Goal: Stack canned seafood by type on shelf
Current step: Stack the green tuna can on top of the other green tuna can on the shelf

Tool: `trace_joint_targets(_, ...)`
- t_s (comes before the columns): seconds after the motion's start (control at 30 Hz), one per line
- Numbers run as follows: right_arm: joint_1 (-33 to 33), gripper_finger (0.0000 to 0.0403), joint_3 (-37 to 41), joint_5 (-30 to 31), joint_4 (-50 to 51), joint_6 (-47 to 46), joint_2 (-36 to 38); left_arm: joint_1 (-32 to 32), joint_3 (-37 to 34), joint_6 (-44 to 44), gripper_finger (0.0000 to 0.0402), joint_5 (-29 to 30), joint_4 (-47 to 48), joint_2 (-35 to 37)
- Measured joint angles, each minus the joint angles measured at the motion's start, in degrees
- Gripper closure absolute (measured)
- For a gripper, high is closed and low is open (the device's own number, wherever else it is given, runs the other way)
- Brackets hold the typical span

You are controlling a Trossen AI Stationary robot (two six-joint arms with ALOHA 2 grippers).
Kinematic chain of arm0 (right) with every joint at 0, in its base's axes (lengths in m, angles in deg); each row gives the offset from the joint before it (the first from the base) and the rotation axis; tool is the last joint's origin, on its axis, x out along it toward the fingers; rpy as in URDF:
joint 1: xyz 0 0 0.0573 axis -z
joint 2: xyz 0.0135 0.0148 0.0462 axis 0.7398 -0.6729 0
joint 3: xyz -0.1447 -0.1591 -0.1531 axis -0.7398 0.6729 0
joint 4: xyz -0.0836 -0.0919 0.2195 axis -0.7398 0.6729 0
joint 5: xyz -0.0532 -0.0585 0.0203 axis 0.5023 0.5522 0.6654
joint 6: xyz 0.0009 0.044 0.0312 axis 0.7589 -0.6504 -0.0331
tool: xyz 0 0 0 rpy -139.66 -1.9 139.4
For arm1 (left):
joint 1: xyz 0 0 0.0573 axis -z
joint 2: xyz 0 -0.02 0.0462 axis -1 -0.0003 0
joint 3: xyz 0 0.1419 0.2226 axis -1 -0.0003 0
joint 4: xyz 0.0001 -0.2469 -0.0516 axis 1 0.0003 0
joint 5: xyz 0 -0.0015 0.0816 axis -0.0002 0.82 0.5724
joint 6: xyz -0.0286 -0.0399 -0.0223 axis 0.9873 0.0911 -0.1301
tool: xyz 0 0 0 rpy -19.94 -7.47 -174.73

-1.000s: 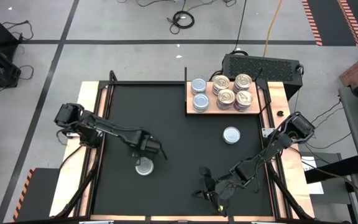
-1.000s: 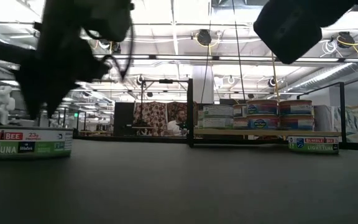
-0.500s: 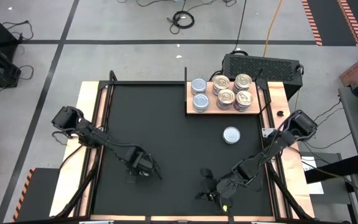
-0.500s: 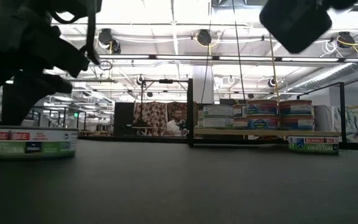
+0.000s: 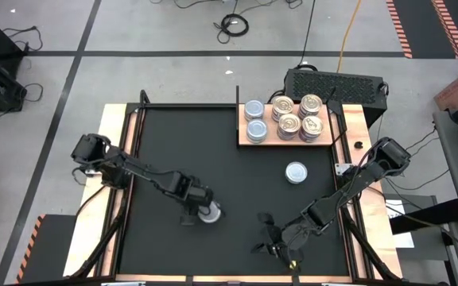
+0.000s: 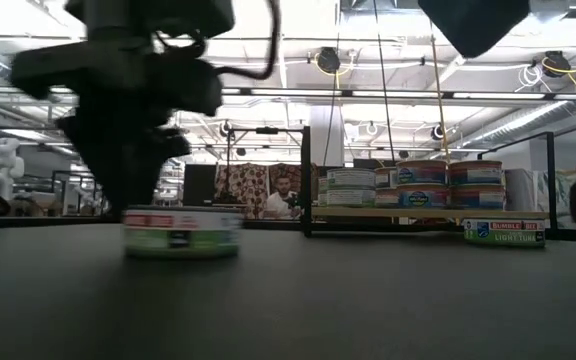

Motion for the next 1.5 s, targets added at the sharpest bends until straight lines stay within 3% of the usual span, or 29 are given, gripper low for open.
trace_joint_targets(0.13, 0.0, 0.0403, 0.0, 3.3, 2.9, 0.1, 0.0, -3.3, 2.0, 0.1, 0.0229, -1.2, -0.1, 0.0)
trace_joint_targets(0.23, 0.0, 0.0403, 0.0, 4.3, 5.5, -1.3, 0.0, -6.1, 3.3, 6.6, 0.0229, -4.4, 4.6, 0.0)
trace_joint_targets(0.37, 0.0, 0.0403, 0.0, 4.3, 6.9, -1.8, 0.0, -9.3, 3.7, 11.1, 0.0229, -14.5, 6.7, 0.0)
trace_joint_targets(0.5, 0.0, 0.0403, 0.0, 4.2, 6.9, -1.6, 0.0, -10.2, 3.7, 12.3, 0.0229, -22.3, -0.2, 0.1)
trace_joint_targets(0.7, -0.8, 0.0403, 0.0, 4.0, 8.4, -2.0, 0.0, -10.7, 3.3, 15.8, 0.0229, -19.6, -5.2, 2.7)
trace_joint_targets(0.87, -1.6, 0.0403, 0.0, 4.0, 9.1, -1.5, 0.0, -12.5, -2.6, 20.3, 0.0229, -17.9, -6.5, 5.2)
trace_joint_targets(1.07, -1.9, 0.0403, 0.0, 4.0, 9.7, -1.1, 0.0, -13.2, -11.8, 27.5, 0.0229, -17.0, -24.9, 9.7)
trace_joint_targets(1.3, -1.8, 0.0403, 0.0, 4.1, 9.1, 0.4, 0.0, -12.6, -13.8, 33.2, 0.0229, -7.8, -24.4, 10.0)
trace_joint_targets(1.5, -1.7, 0.0403, 0.0, 4.2, 8.6, 0.3, 0.0, -10.6, -13.9, 31.9, 0.0229, -8.3, -26.6, 8.6)
